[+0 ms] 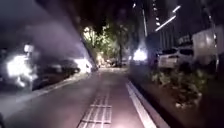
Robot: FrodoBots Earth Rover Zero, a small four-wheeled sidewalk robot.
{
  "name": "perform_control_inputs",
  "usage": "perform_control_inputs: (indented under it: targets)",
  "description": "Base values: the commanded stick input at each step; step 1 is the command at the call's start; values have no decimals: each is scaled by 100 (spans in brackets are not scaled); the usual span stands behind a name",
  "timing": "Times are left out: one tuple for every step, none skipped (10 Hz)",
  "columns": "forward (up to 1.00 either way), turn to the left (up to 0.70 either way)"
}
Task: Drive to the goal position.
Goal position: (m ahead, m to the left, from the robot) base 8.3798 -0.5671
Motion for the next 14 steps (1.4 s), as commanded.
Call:
perform_control_inputs:
  targets:
    - [45,0]
    - [45,0]
    - [45,0]
    - [45,0]
    - [45,0]
    - [45,0]
    - [45,0]
    - [45,0]
    - [45,0]
    - [45,0]
    - [45,0]
    - [45,0]
    - [45,0]
    - [45,0]
